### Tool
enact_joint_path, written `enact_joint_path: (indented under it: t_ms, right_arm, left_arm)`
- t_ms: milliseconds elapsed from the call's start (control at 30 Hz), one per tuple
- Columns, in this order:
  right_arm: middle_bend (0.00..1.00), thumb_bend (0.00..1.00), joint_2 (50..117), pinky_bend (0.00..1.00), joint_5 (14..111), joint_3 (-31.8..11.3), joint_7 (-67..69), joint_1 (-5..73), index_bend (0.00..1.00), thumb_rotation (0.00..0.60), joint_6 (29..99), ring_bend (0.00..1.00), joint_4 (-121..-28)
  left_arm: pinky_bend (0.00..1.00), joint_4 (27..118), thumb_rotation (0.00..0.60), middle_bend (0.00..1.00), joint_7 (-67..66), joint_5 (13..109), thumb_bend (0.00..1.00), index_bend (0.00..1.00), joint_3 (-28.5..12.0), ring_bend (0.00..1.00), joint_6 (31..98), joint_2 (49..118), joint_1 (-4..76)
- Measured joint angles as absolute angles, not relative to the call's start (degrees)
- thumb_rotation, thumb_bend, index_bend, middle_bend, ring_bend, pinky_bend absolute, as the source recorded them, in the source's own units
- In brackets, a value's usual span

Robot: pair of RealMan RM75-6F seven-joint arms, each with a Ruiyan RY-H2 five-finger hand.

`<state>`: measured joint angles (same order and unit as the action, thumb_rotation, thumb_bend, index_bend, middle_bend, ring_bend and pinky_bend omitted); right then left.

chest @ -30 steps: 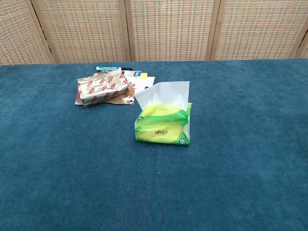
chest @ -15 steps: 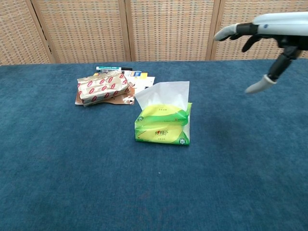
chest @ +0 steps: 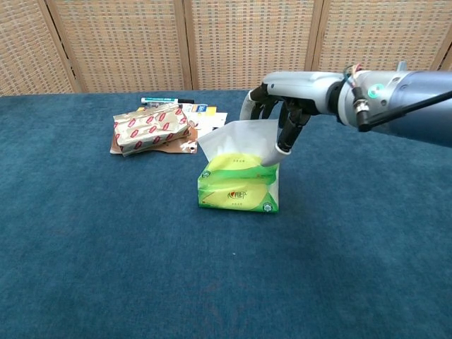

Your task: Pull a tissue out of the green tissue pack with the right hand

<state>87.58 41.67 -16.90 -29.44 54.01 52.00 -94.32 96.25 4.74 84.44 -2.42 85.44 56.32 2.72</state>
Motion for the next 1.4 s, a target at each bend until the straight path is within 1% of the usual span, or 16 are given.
enact_joint_path:
  t_ms: [67,133,267,367,433,667,867,1000,1067,1167,1267,1400]
  right_arm:
    - [0.40,0.29,89.5,0.38,39.5,-16.9,-30.9,55.0,0.39,0.600,53.7,0.32,-93.0]
    - [0.46,0.35,91.1,0.43,37.8,-16.9,-32.2,56.0,0.45,0.600,55.1,0.38,-91.4]
    - [0.60,0.48,93.6,0.53,37.3,-16.9,-33.6,57.1,0.59,0.600,57.5,0.50,-88.5]
    - [0.64,0.58,94.3,0.57,37.8,-17.1,-33.4,57.3,0.64,0.600,58.5,0.54,-87.5]
    - [0.65,0.61,94.3,0.57,38.7,-17.1,-32.8,57.1,0.65,0.600,58.9,0.55,-87.6]
    - [0.65,0.62,92.8,0.58,46.6,-17.7,-28.7,55.6,0.66,0.600,61.8,0.55,-89.9]
    - [0.65,0.62,90.6,0.57,55.1,-20.1,-21.9,53.1,0.66,0.600,68.2,0.55,-91.0]
    - [0.65,0.62,89.2,0.57,58.8,-22.4,-16.7,51.0,0.66,0.600,72.9,0.55,-88.4]
    - [0.65,0.62,89.0,0.57,59.9,-22.6,-15.6,50.3,0.66,0.600,73.8,0.55,-85.9]
    - [0.65,0.62,89.0,0.58,62.4,-21.6,-14.2,49.4,0.66,0.600,74.3,0.55,-80.0]
    - [0.65,0.62,89.4,0.58,65.5,-19.1,-11.5,48.2,0.66,0.600,73.8,0.55,-72.8]
    - [0.65,0.62,90.9,0.57,72.2,-13.2,-4.8,46.2,0.66,0.600,72.8,0.55,-63.0]
  left_arm:
    - [0.00,95.6,0.600,0.00,5.9,84.5,0.00,0.00,-2.4,0.00,85.4,56.1,2.7]
    - [0.00,95.2,0.600,0.00,6.7,84.6,0.00,0.00,-2.4,0.00,85.4,55.9,2.6]
    - [0.00,94.6,0.600,0.00,8.0,84.6,0.00,0.00,-2.4,0.00,85.3,55.7,2.6]
    - [0.00,94.5,0.600,0.00,8.4,84.5,0.00,0.00,-2.4,0.00,85.0,55.5,2.8]
    - [0.00,94.5,0.600,0.00,8.4,84.7,0.00,0.00,-2.3,0.00,84.9,55.5,2.8]
    - [0.00,94.8,0.600,0.00,8.0,84.6,0.00,0.00,-2.2,0.00,84.7,55.4,2.9]
    - [0.00,95.1,0.600,0.00,7.3,84.9,0.00,0.00,-2.0,0.00,84.9,55.6,2.8]
    - [0.00,95.1,0.600,0.00,7.0,85.1,0.00,0.00,-2.0,0.00,85.3,55.7,2.7]
    - [0.00,95.1,0.600,0.00,7.0,85.3,0.00,0.00,-1.9,0.00,85.3,55.8,2.6]
    - [0.00,95.1,0.600,0.00,6.7,85.7,0.00,0.00,-1.7,0.00,85.4,55.9,2.6]
    - [0.00,95.4,0.600,0.00,6.1,85.8,0.00,0.00,-1.7,0.00,85.4,56.1,2.7]
    - [0.00,96.5,0.600,0.00,4.6,85.6,0.00,0.00,-1.8,0.00,85.2,56.1,2.9]
